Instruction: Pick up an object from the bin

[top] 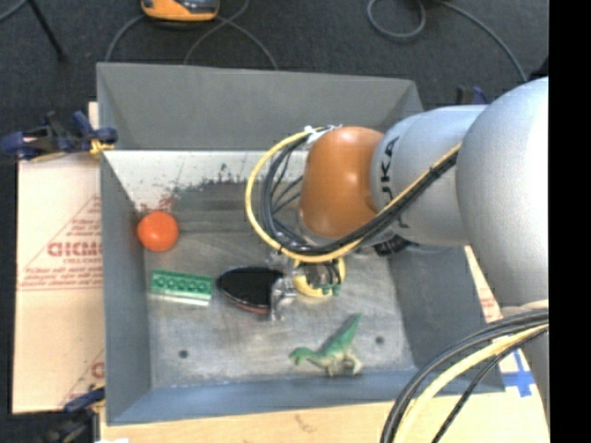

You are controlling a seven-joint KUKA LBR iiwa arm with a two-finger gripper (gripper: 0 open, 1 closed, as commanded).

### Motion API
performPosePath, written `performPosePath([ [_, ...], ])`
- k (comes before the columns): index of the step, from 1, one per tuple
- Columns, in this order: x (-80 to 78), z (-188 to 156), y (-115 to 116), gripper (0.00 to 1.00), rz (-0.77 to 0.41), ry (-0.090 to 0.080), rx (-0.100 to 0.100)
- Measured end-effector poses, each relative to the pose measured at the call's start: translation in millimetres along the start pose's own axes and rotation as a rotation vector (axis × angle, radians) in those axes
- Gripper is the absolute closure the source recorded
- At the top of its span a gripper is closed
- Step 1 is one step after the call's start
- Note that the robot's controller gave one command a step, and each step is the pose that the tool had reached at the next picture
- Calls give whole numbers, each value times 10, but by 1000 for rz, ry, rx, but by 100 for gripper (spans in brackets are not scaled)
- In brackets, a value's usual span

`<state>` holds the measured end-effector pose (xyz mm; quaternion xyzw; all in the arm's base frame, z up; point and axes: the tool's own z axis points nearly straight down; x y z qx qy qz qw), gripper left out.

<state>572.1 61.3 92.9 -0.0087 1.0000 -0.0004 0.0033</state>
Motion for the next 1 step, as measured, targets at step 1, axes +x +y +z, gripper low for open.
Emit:
performPosePath([
  [1,19,-1253,-64,100,-10,4,1],
])
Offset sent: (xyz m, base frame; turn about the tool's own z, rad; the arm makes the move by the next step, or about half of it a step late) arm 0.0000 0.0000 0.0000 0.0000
